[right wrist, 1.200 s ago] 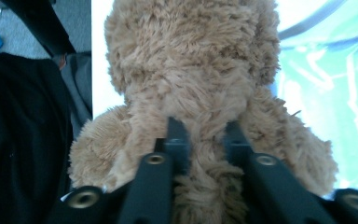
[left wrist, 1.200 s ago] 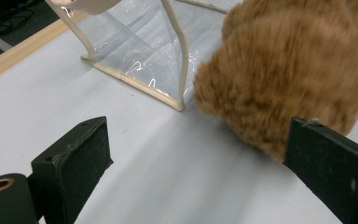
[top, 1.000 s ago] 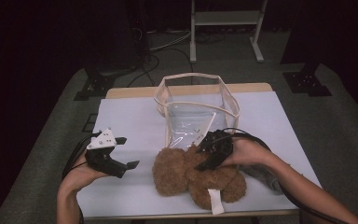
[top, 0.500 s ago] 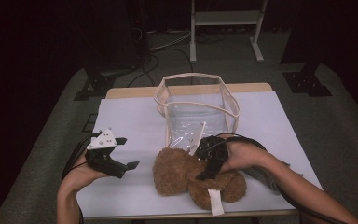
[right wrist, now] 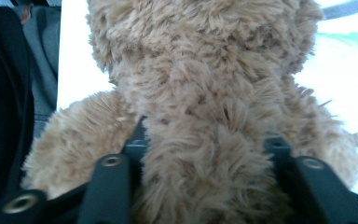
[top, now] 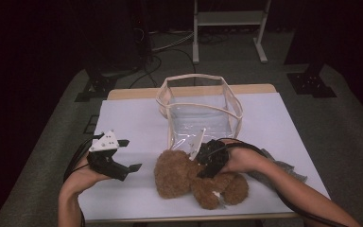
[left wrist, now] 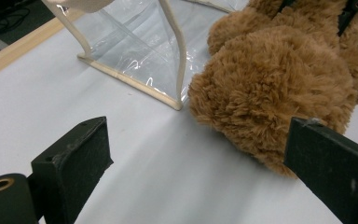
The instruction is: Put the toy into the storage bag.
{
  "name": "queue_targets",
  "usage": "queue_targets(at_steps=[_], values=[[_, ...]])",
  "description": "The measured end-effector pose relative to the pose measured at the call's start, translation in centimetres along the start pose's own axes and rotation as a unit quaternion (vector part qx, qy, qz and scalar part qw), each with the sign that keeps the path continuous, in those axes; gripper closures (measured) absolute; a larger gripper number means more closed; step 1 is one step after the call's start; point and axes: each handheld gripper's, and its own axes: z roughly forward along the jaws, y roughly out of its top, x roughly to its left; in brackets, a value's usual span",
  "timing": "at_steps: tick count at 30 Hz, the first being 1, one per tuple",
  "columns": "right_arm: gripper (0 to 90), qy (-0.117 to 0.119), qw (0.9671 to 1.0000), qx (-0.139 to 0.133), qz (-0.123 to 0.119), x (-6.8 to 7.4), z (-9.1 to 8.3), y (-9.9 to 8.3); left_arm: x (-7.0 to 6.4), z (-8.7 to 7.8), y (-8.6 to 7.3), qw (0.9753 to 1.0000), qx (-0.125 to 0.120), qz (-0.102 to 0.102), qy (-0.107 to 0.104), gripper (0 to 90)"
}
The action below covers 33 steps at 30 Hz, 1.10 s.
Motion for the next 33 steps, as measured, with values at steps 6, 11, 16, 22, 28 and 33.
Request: queue_targets(at_steps=[6, 11, 16, 22, 28, 33], values=[[67.1, -0.002, 0.9998, -0.005, 0.017, -0.2, -1.5, 0.0, 0.1, -0.1, 0.0, 1.0, -0.001, 0.001, 0.0, 6.3], [70.8, 0.003, 0.9997, -0.013, 0.019, -0.7, -2.8, 0.3, 0.2, -0.3, -0.2, 1.0, -0.002, -0.001, 0.002, 6.2], [71.8, 0.015, 0.9988, -0.04, 0.025, -1.2, -4.4, 0.6, 0.3, -0.6, -0.4, 0.9999, -0.008, -0.008, 0.006, 6.3], [73.7, 0.01, 0.9989, -0.041, 0.02, -1.3, -6.0, 1.1, 0.5, -1.1, -0.6, 0.9996, -0.018, -0.017, 0.011, 6.2], [75.7, 0.007, 0.9981, -0.055, 0.025, -1.4, -6.3, 0.8, 0.5, -1.2, -0.6, 0.9997, -0.016, -0.017, 0.011, 6.3], [76.0, 0.008, 0.9973, -0.068, 0.026, -1.5, -7.0, 0.8, 0.7, -1.3, -0.8, 0.9996, -0.017, -0.018, 0.013, 6.2]])
